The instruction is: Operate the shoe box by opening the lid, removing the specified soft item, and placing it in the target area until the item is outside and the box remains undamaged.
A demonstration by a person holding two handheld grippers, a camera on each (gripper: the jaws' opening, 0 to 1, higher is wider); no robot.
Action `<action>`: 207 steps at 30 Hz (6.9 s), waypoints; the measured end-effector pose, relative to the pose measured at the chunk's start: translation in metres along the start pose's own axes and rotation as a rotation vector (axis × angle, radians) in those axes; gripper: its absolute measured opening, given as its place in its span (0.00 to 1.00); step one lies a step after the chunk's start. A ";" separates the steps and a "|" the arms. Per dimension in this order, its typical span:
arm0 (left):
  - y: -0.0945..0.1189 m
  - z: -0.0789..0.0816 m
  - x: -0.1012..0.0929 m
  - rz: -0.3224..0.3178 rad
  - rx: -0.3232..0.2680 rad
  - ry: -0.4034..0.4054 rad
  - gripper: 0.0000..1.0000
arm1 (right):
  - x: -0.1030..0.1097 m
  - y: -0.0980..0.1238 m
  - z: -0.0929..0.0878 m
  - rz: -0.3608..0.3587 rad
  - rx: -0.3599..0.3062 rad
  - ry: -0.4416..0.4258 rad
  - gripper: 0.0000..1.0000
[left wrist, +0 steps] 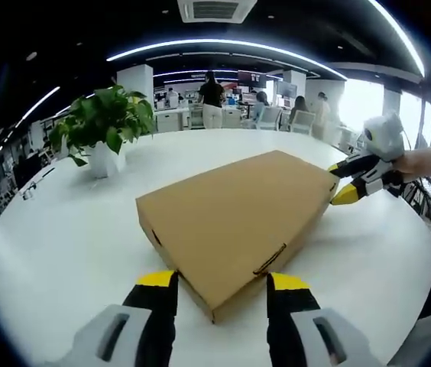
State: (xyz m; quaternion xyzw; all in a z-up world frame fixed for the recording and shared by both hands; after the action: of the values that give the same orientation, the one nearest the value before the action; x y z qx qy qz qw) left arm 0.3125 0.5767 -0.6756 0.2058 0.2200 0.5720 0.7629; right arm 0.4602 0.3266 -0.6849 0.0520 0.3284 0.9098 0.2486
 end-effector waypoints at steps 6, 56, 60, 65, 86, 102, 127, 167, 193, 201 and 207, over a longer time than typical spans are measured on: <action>0.004 -0.001 0.007 -0.025 0.015 -0.011 0.46 | 0.012 0.004 -0.002 -0.020 0.008 -0.025 0.42; 0.066 -0.028 0.067 -0.280 0.185 -0.169 0.43 | 0.158 0.041 -0.016 -0.182 0.047 -0.169 0.34; 0.070 -0.030 0.069 -0.293 0.194 -0.174 0.42 | 0.168 0.043 -0.016 -0.191 0.046 -0.175 0.33; 0.074 -0.033 0.074 -0.309 0.211 -0.198 0.41 | 0.182 0.047 -0.019 -0.199 0.041 -0.173 0.32; 0.103 -0.051 0.084 -0.335 0.249 -0.220 0.38 | 0.225 0.056 -0.021 -0.189 0.032 -0.189 0.30; 0.112 -0.059 0.085 -0.321 0.242 -0.227 0.38 | 0.234 0.056 -0.022 -0.185 0.012 -0.196 0.31; 0.121 -0.047 0.086 -0.329 0.240 -0.197 0.41 | 0.237 0.068 -0.008 -0.178 -0.019 -0.220 0.34; 0.148 0.040 0.084 -0.361 0.029 -0.202 0.47 | 0.208 0.104 0.061 -0.255 -0.166 -0.151 0.37; 0.115 0.091 0.118 -0.180 -0.065 -0.282 0.13 | 0.159 0.098 0.097 -0.318 -0.177 -0.080 0.33; 0.113 0.102 0.115 -0.139 -0.080 -0.267 0.04 | 0.149 0.096 0.101 -0.342 -0.176 -0.069 0.30; 0.110 0.108 0.113 -0.136 -0.088 -0.255 0.03 | 0.141 0.093 0.103 -0.361 -0.181 -0.068 0.28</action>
State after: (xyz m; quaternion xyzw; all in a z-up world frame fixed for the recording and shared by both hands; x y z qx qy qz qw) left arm 0.3158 0.7077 -0.5362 0.2274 0.1095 0.4973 0.8300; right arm 0.3253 0.3920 -0.5565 0.0003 0.2409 0.8739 0.4222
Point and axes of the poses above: the point that each gripper's makers call its tool centre point, and the gripper's own axes: y roughly backward along the fingers, x roughly to its left, z roughly out of its top, the point moved 6 cm from there along y, roughly backward along the fingers, and after that the axes turned 7 degrees about -z, right-handed, at the moved point
